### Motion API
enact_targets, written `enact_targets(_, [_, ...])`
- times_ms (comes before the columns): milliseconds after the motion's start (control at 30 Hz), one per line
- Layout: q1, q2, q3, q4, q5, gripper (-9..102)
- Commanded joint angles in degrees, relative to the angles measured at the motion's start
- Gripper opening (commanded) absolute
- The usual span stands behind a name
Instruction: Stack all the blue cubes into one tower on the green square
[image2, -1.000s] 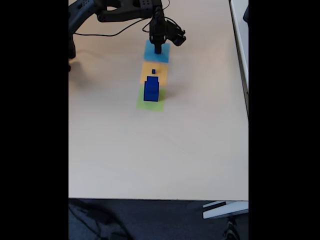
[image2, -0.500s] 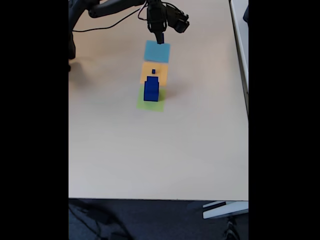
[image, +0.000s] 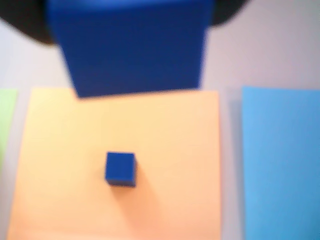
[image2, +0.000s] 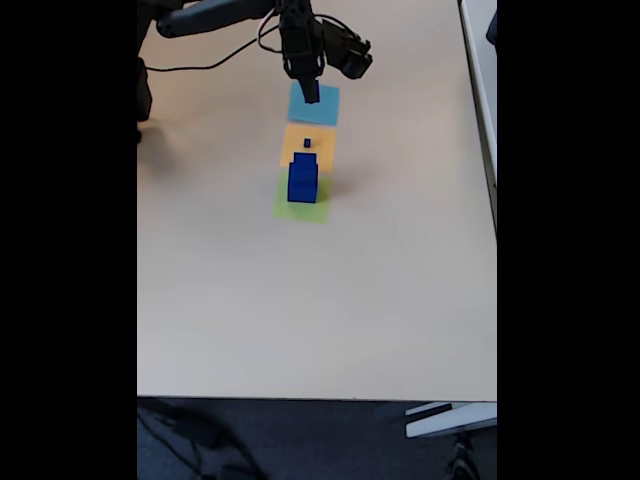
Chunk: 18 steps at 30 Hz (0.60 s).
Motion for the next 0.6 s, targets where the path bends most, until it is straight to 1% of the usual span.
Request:
enact_targets(0, [1.8,6.2,0.3,-1.0,-1.0,0])
enact_targets(300, [5.6,6.2,0.6,-1.2,-3.0,0])
enact_targets(567, [9.1,5.9,0.6,-4.1,-6.1,0])
